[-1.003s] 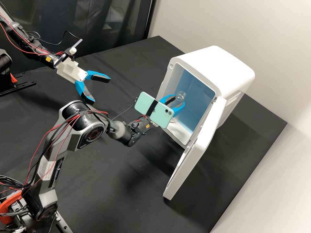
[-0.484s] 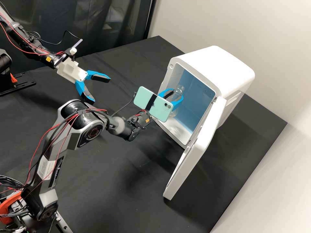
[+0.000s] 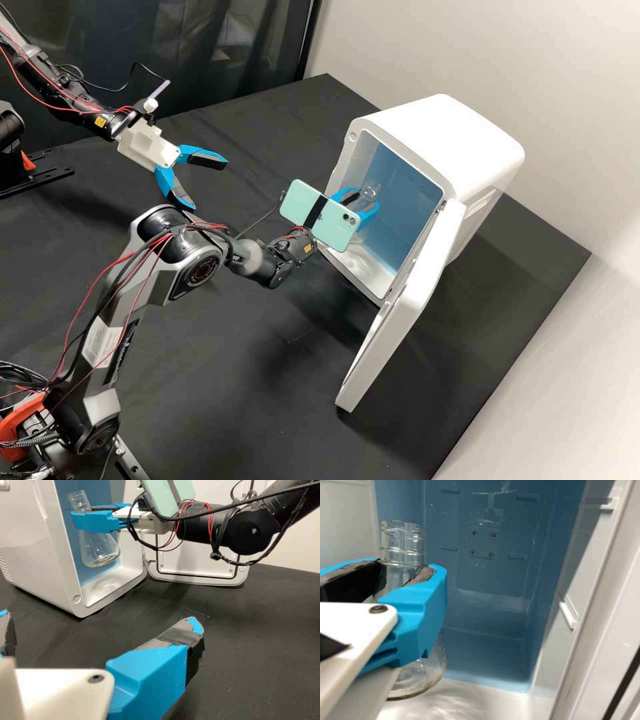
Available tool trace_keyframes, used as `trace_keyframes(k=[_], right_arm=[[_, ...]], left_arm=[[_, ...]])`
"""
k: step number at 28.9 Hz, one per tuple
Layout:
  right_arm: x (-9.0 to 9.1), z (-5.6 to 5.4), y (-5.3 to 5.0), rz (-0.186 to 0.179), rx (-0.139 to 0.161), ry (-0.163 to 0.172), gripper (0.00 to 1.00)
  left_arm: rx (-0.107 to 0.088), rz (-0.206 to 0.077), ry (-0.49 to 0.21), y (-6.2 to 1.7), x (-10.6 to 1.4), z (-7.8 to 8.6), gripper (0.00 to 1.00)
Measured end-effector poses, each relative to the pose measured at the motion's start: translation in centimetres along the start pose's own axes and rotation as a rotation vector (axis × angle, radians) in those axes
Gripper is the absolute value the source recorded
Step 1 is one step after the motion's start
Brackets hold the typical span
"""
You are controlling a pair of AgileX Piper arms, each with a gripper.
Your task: Place the flask in the incubator
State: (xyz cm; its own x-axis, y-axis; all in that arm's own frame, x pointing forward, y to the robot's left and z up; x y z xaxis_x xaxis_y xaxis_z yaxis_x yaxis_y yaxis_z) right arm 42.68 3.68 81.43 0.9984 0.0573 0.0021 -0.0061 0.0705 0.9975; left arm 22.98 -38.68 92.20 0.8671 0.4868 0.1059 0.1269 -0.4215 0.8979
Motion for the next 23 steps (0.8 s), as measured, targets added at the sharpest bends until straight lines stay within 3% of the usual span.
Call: trace_keyframes(k=[6,11,17,23], right_arm=[[0.6,0.2,-0.2,-0.005,-0.01,-0.007,0.0],[1.3,0.4,-0.1,0.0,0.011,-0.033,0.0],[2.1,0.4,0.4,0.006,0.016,-0.043,0.0],[2.5,1.4,0.2,0.009,0.013,-0.066,0.0]], left_arm=[[0.0,0.0,0.0,0.0,0.0,0.0,1.0],[0.0,0.0,0.0,0.0,0.0,0.0,1.0],[0.0,0.0,0.0,0.0,0.0,0.0,1.0],[0.0,-0.003,0.001,-0.09,0.0,0.0,1.0]])
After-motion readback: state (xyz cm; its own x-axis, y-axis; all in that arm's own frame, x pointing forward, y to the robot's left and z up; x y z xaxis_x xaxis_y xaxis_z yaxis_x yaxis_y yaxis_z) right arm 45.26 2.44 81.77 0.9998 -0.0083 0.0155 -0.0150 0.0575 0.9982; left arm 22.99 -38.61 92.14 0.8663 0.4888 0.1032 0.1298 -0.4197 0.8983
